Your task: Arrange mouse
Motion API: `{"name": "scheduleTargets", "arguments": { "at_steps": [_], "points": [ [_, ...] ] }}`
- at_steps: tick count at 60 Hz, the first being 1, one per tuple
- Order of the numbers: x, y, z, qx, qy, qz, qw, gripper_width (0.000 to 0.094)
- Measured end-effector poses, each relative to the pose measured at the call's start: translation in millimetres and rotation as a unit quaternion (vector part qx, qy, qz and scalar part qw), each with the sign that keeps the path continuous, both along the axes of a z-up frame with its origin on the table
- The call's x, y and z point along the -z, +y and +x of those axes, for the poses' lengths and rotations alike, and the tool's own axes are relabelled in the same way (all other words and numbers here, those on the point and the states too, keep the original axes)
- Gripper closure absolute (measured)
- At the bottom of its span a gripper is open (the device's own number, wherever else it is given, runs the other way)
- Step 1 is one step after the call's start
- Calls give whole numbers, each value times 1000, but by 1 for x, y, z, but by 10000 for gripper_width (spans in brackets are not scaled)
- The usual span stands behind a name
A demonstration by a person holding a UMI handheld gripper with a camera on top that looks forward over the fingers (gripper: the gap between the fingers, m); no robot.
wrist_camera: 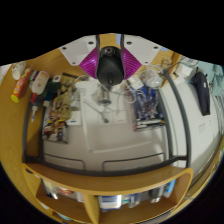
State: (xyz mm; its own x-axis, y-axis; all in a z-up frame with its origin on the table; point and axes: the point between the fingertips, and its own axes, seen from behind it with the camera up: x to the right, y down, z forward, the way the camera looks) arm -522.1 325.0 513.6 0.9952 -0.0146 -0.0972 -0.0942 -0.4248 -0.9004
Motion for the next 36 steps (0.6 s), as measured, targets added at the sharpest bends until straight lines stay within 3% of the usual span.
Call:
{"name": "scheduleTargets", "arguments": {
  "at_steps": [7,14,22,36],
  "points": [
    [42,2,-100,-29,9,-30,999,664],
    [106,-22,-138,-45,5,-68,997,666],
    [178,-32,-172,-57,-11,-115,992,663],
    [233,-71,-192,-60,-28,-155,986,664]
  ]
}}
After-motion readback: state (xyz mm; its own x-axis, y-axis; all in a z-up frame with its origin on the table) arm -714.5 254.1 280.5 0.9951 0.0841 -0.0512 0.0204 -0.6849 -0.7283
